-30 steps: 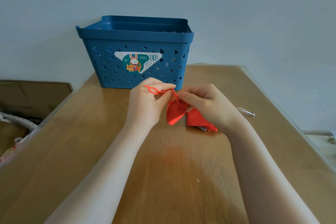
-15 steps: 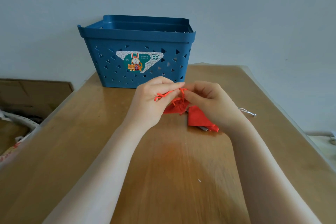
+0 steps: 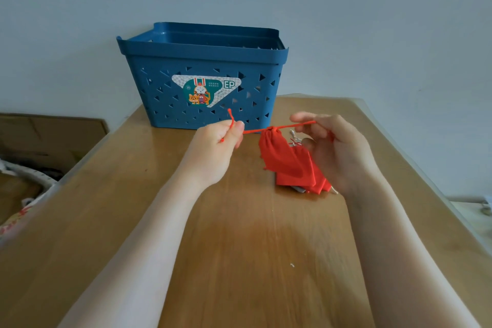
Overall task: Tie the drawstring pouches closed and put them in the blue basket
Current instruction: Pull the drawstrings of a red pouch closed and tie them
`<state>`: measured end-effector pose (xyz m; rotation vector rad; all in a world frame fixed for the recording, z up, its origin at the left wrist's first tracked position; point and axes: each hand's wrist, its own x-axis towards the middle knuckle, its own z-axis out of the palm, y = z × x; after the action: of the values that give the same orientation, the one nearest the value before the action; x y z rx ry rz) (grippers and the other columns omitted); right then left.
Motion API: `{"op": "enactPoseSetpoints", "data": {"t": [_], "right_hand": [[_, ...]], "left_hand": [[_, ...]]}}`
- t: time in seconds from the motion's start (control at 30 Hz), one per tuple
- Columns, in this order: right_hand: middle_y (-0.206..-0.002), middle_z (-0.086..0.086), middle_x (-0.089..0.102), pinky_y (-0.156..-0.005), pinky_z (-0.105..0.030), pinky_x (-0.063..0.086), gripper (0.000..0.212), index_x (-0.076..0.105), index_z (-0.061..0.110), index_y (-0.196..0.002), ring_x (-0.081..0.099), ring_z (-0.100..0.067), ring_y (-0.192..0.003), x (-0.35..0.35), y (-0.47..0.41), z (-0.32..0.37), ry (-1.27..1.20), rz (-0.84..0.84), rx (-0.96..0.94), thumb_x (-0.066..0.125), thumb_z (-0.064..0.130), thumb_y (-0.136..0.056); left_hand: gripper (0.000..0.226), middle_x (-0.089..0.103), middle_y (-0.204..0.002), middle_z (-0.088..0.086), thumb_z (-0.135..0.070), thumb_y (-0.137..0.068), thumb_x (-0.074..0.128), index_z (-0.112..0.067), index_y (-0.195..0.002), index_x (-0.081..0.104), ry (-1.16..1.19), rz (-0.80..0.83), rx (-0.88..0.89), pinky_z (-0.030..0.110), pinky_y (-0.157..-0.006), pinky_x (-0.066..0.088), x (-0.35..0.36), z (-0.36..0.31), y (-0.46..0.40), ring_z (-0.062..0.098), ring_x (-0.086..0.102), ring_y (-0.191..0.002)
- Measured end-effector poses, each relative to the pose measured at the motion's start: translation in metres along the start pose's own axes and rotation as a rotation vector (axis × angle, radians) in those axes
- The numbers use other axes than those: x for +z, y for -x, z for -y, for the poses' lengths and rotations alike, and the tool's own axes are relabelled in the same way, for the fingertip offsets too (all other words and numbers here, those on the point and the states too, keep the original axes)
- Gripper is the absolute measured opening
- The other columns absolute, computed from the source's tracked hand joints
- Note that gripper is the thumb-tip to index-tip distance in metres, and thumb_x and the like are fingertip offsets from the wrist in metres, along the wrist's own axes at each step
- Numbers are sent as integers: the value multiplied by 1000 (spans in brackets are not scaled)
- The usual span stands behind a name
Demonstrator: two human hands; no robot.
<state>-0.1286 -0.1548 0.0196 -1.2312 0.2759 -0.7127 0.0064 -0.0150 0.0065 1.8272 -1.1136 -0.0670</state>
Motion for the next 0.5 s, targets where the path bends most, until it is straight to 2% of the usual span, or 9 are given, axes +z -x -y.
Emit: {"op": "enactPoseSetpoints", "data": {"t": [0.07, 0.13, 0.2, 0.27, 0.33, 0.4, 0.43, 0.5], "right_hand": [[-76, 0, 69, -56, -23, 33, 44, 49, 18, -49, 53, -10, -64, 5, 1, -3, -168, 37, 43, 38, 13, -92], [-70, 2, 65, -52, -21, 33, 34, 55, 16, -66, 49, -9, -56, 11, 3, -6, -170, 70, 63, 38, 18, -96], [-65, 4, 59, -47, -17, 34, 28, 62, 12, -82, 45, -8, -51, 13, 3, -12, -13, 72, 63, 40, 17, -98], [-62, 4, 55, -46, -16, 35, 25, 69, 12, -88, 43, -8, -49, 15, 4, -17, 229, 43, 56, 46, 16, -97], [-58, 0, 49, -48, -17, 35, 22, 72, 10, -87, 41, -10, -48, 19, 6, -21, 470, 42, -5, 52, 16, -94], [-54, -6, 44, -48, -18, 33, 26, 69, -3, -83, 36, -11, -49, 28, 9, -22, 651, 130, -111, 55, 16, -93], [-53, -9, 43, -49, -18, 32, 28, 66, -9, -82, 35, -11, -49, 31, 11, -22, 713, 190, -161, 54, 14, -93], [-55, -15, 51, -51, -18, 33, 26, 65, -9, -81, 36, -8, -50, 36, 12, -25, 818, 229, -237, 55, 13, -92]], "left_hand": [[44, 30, -44, -9, -27, -100, 37, -15, -58, 37, 60, 47, -31, 28, -51, 22, 5, 1, 0, 7, 28, -43], [43, 29, -46, -8, -27, -98, 42, -13, -57, 39, 134, 47, -71, 28, -51, 22, 8, 0, 1, 9, 28, -43], [43, 31, -47, -5, -25, -95, 48, -13, -54, 42, 213, 7, -105, 26, -50, 25, 7, -2, 1, 12, 31, -45], [43, 30, -44, -6, -21, -92, 52, -11, -52, 43, 308, -18, -139, 22, -46, 26, 6, -8, 1, 12, 30, -43], [43, 28, -43, -9, -15, -92, 52, -9, -51, 40, 397, -14, -172, 17, -43, 23, 7, -14, 2, 10, 26, -41], [46, 26, -43, -8, -13, -92, 52, -11, -50, 35, 441, -21, -183, 17, -41, 21, 8, -16, 2, 9, 23, -41], [48, 26, -45, -6, -14, -92, 53, -13, -48, 34, 448, -35, -176, 18, -42, 21, 9, -17, 2, 10, 23, -42], [50, 28, -49, -3, -22, -89, 57, -19, -45, 35, 446, -62, -148, 22, -46, 23, 10, -16, 2, 11, 26, -46]]}}
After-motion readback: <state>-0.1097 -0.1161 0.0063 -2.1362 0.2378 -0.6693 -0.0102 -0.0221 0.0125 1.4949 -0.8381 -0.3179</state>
